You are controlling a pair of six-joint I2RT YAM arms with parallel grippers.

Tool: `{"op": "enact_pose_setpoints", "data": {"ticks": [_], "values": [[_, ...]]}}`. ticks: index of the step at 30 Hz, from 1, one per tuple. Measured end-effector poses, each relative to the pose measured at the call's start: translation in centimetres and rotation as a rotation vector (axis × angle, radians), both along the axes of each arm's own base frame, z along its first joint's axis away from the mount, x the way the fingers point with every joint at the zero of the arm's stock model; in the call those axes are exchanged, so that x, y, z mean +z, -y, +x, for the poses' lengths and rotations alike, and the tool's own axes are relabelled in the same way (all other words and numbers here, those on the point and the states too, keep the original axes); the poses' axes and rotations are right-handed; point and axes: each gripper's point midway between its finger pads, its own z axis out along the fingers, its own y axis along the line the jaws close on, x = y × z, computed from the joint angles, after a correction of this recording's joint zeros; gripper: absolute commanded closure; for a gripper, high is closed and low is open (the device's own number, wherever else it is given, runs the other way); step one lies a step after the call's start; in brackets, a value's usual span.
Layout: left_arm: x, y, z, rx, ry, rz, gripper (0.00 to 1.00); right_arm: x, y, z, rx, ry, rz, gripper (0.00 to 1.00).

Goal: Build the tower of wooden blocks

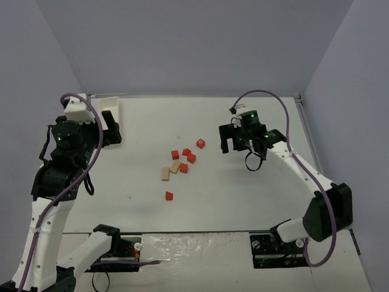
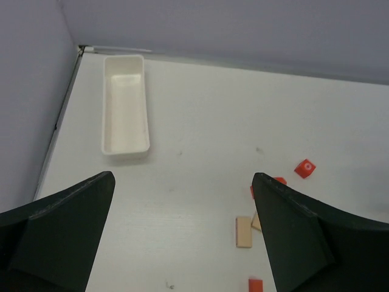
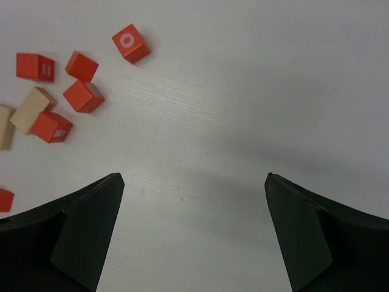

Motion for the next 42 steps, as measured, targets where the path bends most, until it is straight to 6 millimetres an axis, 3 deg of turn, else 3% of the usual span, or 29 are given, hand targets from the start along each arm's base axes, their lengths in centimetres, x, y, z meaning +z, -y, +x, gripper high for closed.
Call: {"op": "enact_pose_setpoints", "data": {"ticks": [5,11,13,17,22,31,42], "values": [[-7.4,-0.5,-2.5,-0.009,-0.152,0.041,0.05,-2.1,-4.1,2.2,0.169,-0.030,-0.106,0.12],[-13.1,-0.4,-3.2,-0.036,-0.289,0.083,0.05,-4.3,-7.2,5.8,0.308,-0.040,-0.141,0.23],[-14.1,-0.5,-3.3,-0.035,-0.312,0.089,0.05,-5.5,-7.9,6.9,0.343,-0.047,-0.156,0.24],[-15.4,-0.5,-3.2,-0.031,-0.328,0.095,0.05,-7.8,-9.0,8.0,0.399,-0.072,-0.192,0.27],[-16.7,-1.1,-3.3,-0.010,-0.348,0.120,0.05,-9.3,-10.9,9.4,0.452,-0.070,-0.202,0.31],[-16.8,-1.3,-3.4,-0.006,-0.344,0.134,0.05,-11.7,-12.4,10.5,0.506,-0.082,-0.223,0.39],[-16.8,-1.3,-3.4,-0.007,-0.343,0.133,0.05,-12.1,-12.7,10.9,0.517,-0.081,-0.226,0.50]]}}
